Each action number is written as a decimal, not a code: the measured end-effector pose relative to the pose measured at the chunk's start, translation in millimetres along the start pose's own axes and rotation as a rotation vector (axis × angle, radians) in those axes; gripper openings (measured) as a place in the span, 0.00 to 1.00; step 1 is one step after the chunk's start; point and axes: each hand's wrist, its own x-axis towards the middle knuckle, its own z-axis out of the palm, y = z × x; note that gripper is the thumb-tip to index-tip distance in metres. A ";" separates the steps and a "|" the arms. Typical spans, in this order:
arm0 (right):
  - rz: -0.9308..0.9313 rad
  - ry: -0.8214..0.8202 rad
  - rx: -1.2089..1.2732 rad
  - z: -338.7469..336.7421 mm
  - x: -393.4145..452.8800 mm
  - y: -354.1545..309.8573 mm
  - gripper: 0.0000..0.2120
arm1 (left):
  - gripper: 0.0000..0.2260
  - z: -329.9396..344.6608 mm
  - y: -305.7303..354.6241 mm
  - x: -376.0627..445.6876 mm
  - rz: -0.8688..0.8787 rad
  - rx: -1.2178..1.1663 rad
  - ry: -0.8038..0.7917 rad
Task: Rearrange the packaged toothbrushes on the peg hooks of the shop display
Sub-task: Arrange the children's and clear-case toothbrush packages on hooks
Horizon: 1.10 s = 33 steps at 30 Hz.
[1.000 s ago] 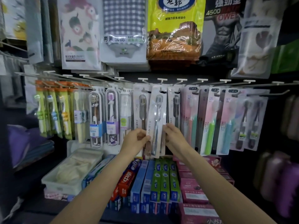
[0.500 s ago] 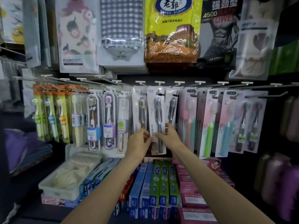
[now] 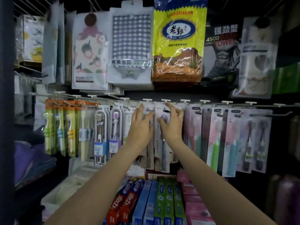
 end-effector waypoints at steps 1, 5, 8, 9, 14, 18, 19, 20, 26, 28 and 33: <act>0.006 -0.009 -0.001 0.5 0.6 0.5 0.26 | 0.23 1.0 -0.7 2.2 -0.003 -0.005 -0.018; 0.009 -0.028 -0.048 -0.3 1.4 2.4 0.26 | 0.24 0.7 -1.5 7.7 -0.035 -0.034 -0.095; 0.004 -0.022 -0.054 0.7 1.4 1.0 0.26 | 0.24 0.4 -1.9 9.6 -0.059 -0.086 -0.117; 0.004 -0.021 -0.053 1.0 1.4 0.7 0.26 | 0.24 0.4 -2.4 9.6 -0.060 -0.098 -0.115; 0.007 -0.063 -0.113 3.6 1.3 5.2 0.29 | 0.22 3.9 -4.6 7.3 -0.063 -0.161 -0.097; -0.024 -0.109 -0.212 -0.1 -0.9 10.1 0.33 | 0.20 11.2 -9.9 0.5 -0.013 -0.161 -0.093; -0.047 -0.115 -0.253 -1.6 -1.3 11.8 0.33 | 0.19 12.7 -11.5 -1.1 -0.005 -0.155 -0.082; -0.066 -0.122 -0.288 -3.2 -1.1 13.2 0.34 | 0.19 14.0 -11.6 -2.6 0.000 -0.141 -0.063; -0.090 -0.157 -0.297 -10.7 -2.6 9.5 0.32 | 0.14 18.5 -9.2 -7.6 -0.028 -0.035 -0.025; -0.085 -0.161 -0.296 -10.5 -3.1 7.5 0.32 | 0.17 18.4 -11.7 -6.5 -0.073 -0.048 -0.040; -0.066 -0.177 -0.366 -8.5 0.4 3.5 0.33 | 0.31 18.4 -9.9 -10.8 0.027 0.116 0.018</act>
